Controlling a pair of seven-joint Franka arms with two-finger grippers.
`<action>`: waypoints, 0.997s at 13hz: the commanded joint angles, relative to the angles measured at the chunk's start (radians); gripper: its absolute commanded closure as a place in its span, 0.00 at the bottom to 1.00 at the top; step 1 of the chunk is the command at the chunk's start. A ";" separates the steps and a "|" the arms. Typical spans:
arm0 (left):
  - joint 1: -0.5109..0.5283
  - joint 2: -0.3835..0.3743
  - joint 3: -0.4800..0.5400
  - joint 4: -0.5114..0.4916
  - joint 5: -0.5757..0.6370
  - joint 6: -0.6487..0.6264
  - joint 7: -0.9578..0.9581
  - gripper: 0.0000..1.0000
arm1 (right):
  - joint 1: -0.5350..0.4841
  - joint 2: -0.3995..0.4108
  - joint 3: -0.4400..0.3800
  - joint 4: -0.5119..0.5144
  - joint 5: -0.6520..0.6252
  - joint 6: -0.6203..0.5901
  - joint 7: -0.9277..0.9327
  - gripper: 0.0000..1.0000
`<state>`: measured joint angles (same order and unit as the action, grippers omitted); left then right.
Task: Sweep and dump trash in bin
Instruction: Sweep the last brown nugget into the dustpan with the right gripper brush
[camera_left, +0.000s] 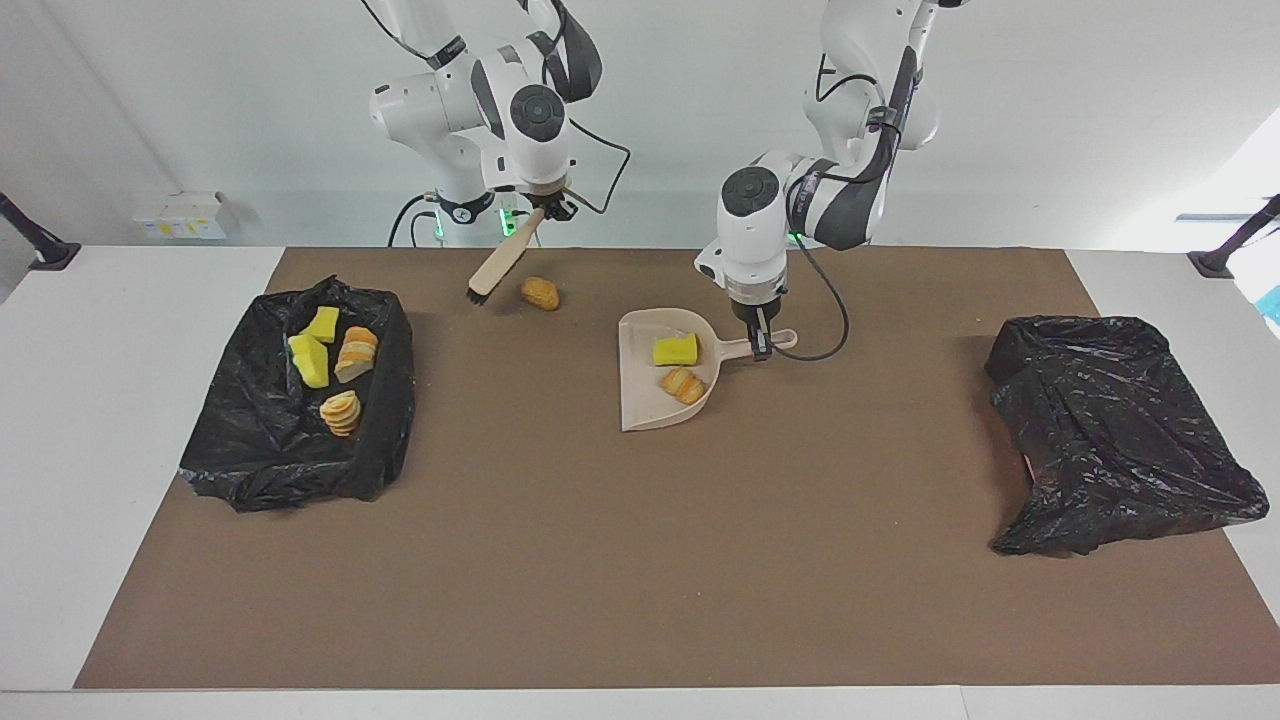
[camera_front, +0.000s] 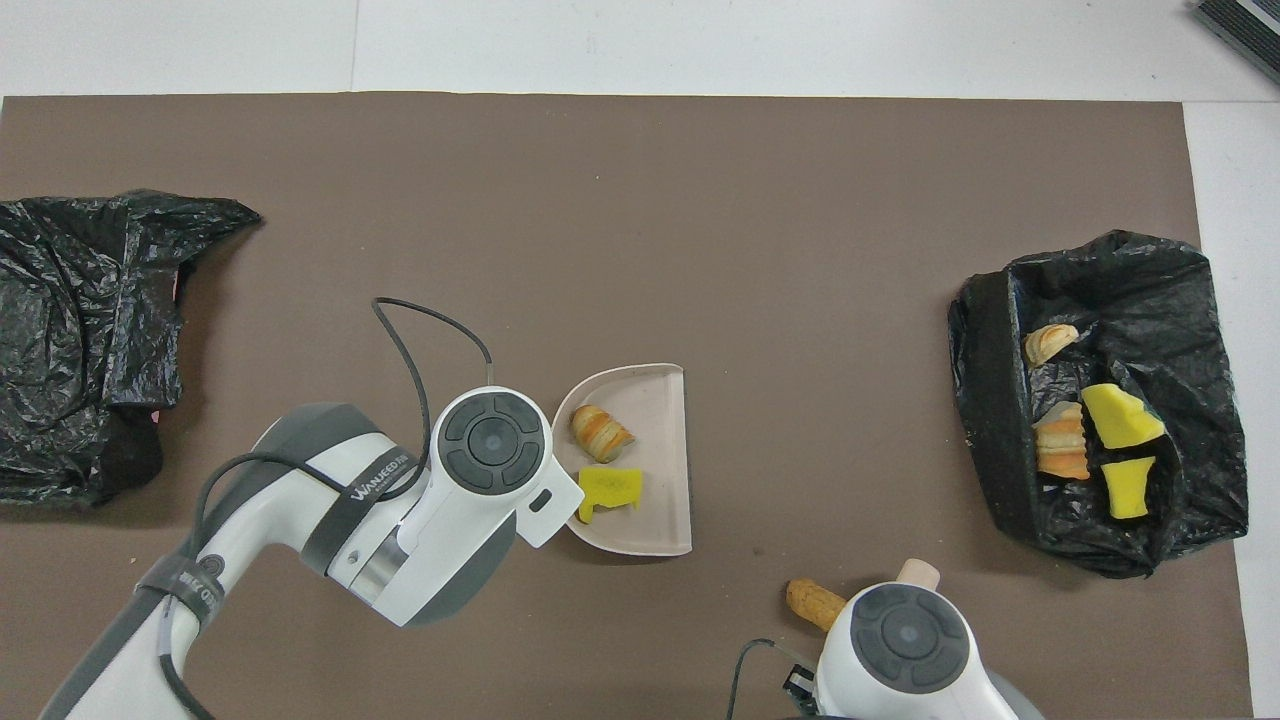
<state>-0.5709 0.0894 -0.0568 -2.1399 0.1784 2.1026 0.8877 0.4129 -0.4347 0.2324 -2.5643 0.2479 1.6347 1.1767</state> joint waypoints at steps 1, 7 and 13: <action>-0.020 -0.034 0.014 -0.035 0.021 -0.013 0.046 1.00 | -0.003 0.013 0.002 -0.002 -0.018 0.058 0.021 1.00; -0.021 -0.034 0.012 -0.035 0.046 -0.007 0.105 1.00 | -0.058 0.028 0.001 -0.022 0.077 0.158 -0.081 1.00; -0.020 -0.034 0.012 -0.034 0.046 -0.007 0.106 1.00 | -0.080 0.080 0.001 -0.031 0.160 0.278 -0.268 1.00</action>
<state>-0.5710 0.0883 -0.0570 -2.1401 0.2050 2.1026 0.9758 0.3463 -0.3811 0.2280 -2.5964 0.3557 1.8496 0.9943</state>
